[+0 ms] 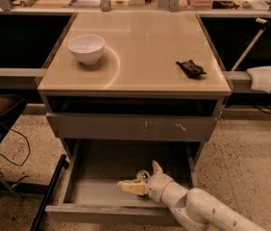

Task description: Pick coke can from middle drawer and place on counter

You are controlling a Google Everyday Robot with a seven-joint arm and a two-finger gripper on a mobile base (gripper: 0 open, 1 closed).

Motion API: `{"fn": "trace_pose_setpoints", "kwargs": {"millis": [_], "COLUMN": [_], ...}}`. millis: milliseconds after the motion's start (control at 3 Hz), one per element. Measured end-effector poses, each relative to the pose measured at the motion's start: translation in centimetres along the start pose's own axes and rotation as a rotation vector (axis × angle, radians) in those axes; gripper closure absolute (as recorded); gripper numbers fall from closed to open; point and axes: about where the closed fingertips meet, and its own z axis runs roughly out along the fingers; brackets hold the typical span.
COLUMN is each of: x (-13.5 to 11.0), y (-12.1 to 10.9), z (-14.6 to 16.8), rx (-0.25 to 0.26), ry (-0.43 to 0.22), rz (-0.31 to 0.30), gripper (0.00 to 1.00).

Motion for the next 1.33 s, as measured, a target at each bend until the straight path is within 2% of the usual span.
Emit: {"fn": "trace_pose_setpoints", "kwargs": {"millis": [333,667,1000,1333], "x": [3.5,5.9,5.8,5.8], "y": [1.2,0.6,0.6,0.6], "z": [-0.4,0.6,0.6,0.6], "rx": [-0.039,-0.024,-0.023,-0.023], "ry": [0.058,0.077,0.075,0.075], "rz": [-0.08,-0.283,-0.34,-0.34], "gripper": [0.0,0.0,0.0,0.0]}}
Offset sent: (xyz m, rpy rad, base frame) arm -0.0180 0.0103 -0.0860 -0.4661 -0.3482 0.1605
